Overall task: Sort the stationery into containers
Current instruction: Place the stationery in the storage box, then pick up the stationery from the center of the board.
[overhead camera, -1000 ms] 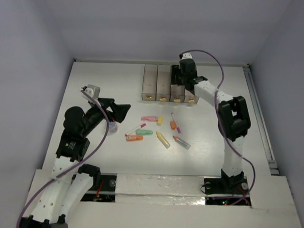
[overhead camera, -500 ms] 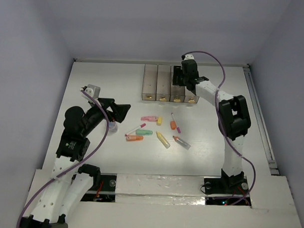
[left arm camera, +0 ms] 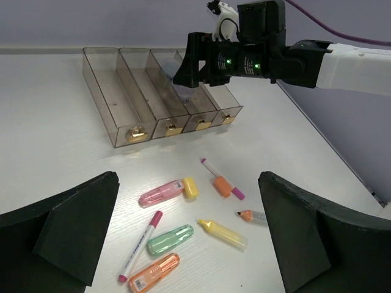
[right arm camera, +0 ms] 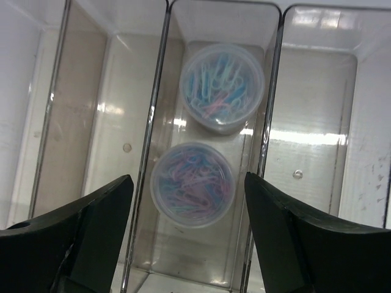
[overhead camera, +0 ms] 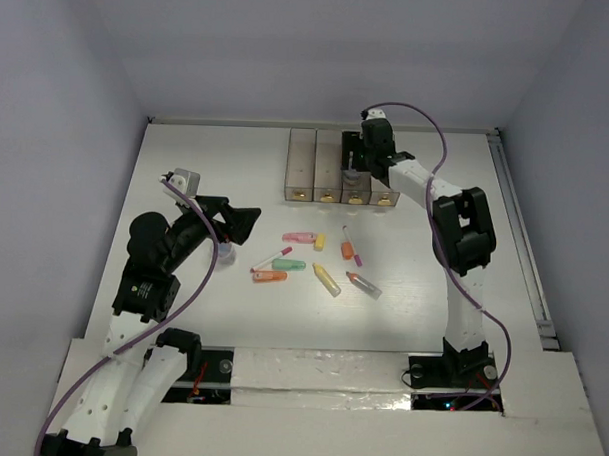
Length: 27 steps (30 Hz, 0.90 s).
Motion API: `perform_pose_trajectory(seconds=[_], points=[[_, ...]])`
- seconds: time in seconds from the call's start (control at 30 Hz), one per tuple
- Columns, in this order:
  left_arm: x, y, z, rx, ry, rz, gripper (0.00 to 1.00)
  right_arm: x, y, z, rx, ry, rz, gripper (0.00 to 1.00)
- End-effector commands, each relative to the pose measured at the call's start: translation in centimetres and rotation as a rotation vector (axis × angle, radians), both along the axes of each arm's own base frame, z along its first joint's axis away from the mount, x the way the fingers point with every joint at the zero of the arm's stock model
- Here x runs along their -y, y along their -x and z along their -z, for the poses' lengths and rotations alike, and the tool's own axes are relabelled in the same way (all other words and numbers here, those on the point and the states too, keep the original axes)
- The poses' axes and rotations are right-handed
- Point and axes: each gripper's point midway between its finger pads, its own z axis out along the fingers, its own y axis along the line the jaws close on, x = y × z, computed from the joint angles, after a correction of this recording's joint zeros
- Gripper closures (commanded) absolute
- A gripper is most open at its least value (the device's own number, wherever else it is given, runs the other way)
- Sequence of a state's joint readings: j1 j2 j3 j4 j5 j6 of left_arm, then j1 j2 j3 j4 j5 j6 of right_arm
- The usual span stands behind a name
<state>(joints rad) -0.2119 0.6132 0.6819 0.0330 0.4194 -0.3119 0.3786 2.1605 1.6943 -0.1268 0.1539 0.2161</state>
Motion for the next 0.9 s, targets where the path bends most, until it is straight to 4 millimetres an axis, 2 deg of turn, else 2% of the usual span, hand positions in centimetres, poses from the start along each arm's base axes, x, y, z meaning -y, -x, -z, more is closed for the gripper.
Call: perform_pose_trajectory(seconds=[0.0,0.17,0.23,0.33,0.37,0.43,0.47,0.57,0.6,0.67,0.7,0.8,0.83,0.87], points=[[0.2,0.1,-1.3,0.057,0.014,0.016,0.01,-0.2,-1.8,-5.1,0.119,-0.035,-0.007,0.2],[0.1,0.1,-1.4,0.061,0.015,0.015,0.01,-0.6,-0.6,-7.9,0.159,-0.073,-0.049,0.19],[0.1,0.2,-1.7,0.069,0.017,0.015,0.01,-1.9,1.0,-9.1,0.16,-0.115,-0.112,0.19],[-0.2,0.2,-2.0,0.078,0.02,0.004,0.01,-5.1,3.8,-10.2,0.16,-0.157,-0.222,0.17],[-0.2,0.3,-2.1,0.084,0.019,0.004,0.01,-7.3,5.2,-10.4,0.158,-0.164,-0.277,0.16],[-0.5,0.3,-2.3,0.092,0.019,-0.01,0.01,-10.1,7.4,-10.5,0.149,-0.182,-0.369,0.13],[-0.5,0.3,-2.4,0.093,0.021,-0.013,0.01,-12.7,9.5,-10.5,0.146,-0.187,-0.438,0.1],[-1.4,0.2,-3.1,0.114,0.02,-0.051,0.01,-17.1,13.4,-10.4,0.129,-0.223,-0.579,0.09],[-1.5,0.2,-3.2,0.115,0.021,-0.059,0.01,-19.5,16.0,-10.4,0.111,-0.245,-0.659,0.08],[-2.3,0.1,-3.6,0.123,0.02,-0.105,0.01,-22.0,18.1,-11.3,0.145,-0.306,-0.746,0.08],[-3.2,-0.2,-3.7,0.123,0.019,-0.159,0.01,-23.7,20.9,-10.7,0.112,-0.341,-0.837,0.07],[-4.3,0.1,-4.9,0.147,0.039,-0.22,0.01,-26.4,24.6,-10.3,0.095,-0.405,-0.962,0.07],[-5.1,0.2,-5.7,0.171,0.049,-0.256,0.01,-27.7,26.4,-9.2,0.071,-0.405,-1.01,0.07],[-5.3,0.5,-6.3,0.187,0.061,-0.269,0.01,-28.4,27.2,-8.6,0.068,-0.394,-1.037,0.07]])
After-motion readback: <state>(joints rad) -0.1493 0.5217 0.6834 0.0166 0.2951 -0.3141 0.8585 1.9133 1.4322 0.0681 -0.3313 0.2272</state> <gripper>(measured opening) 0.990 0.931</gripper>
